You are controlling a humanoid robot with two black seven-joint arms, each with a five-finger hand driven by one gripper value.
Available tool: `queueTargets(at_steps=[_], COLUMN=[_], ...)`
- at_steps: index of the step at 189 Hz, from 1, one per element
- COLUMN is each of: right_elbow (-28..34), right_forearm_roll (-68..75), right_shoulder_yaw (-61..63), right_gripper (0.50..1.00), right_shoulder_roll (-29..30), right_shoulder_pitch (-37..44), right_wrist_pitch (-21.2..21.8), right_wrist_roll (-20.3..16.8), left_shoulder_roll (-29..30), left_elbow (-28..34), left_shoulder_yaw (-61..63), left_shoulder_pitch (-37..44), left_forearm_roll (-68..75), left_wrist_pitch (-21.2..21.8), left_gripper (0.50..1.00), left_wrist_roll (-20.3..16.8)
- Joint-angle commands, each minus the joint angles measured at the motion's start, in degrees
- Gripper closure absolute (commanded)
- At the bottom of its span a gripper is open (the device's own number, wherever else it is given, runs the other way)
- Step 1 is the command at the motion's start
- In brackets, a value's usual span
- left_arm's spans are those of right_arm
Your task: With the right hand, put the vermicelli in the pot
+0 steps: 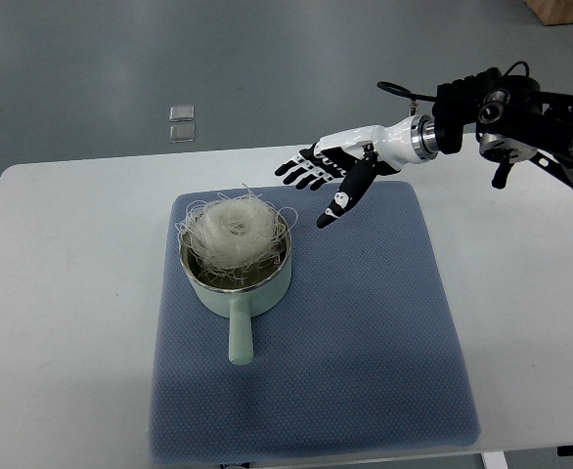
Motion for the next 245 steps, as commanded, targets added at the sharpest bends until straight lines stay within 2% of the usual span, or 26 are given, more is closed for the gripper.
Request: queueTargets(at_steps=[1,32,56,71,96,116,129,160,202,245], right_elbow=[0.00,-0.52,-1.76,-2.55,-4.83,-6.06,-6.15,-5.97,-8.00,-8.17], right_forearm_roll=[-0.28,-0.02,0.60,0.69,1.04,5.51,10.00,19.93,28.02,28.46], right_shoulder_yaw=[0.35,2.11,11.43,17.76,31.37,43.58,50.09,58.36,58.98,58.71], right_gripper=[0.570,0.570,0.570,0.572,0.572,0.572,0.572,0.572,0.570,0.570], right_shoulder_roll=[-2.86,-4.88,-3.38,-1.01,5.75,10.94,13.31,18.06,18.41,18.41], right_shoulder_pitch=[1.68,2.30,0.10,-3.59,-11.58,-19.58,-24.67,-32.85,-35.23,-37.08], right_wrist_pitch=[0.00,0.00,-0.20,-4.68,-16.09,-23.39,-25.77,-25.24,-24.89,-23.31], right_wrist_roll=[0.00,0.53,1.50,3.61,8.00,11.43,12.66,14.86,15.30,15.30], left_shoulder_roll=[0.00,0.00,0.00,0.00,0.00,0.00,0.00,0.00,0.00,0.00], left_elbow=[-0.01,-0.09,-0.09,-0.09,-0.09,-0.45,-0.71,-0.71,-0.71,-0.62], left_shoulder_yaw=[0.05,0.05,0.05,0.05,0.05,-0.04,-0.04,-0.13,-0.13,-0.04], left_shoulder_pitch=[-0.01,-0.01,-0.01,-0.01,-0.01,-0.01,-0.01,0.08,0.08,0.08], left_forearm_roll=[0.02,0.02,0.02,0.02,0.02,0.02,0.02,-0.07,-0.07,-0.07], left_wrist_pitch=[-0.01,-0.01,-0.01,-0.01,-0.01,-0.01,-0.01,-0.01,0.07,0.16], left_gripper=[0.500,0.500,0.500,0.500,0.500,0.500,0.500,0.500,0.500,0.500], left_wrist_roll=[0.09,0.09,0.09,0.09,0.09,0.09,0.09,0.09,0.09,0.09])
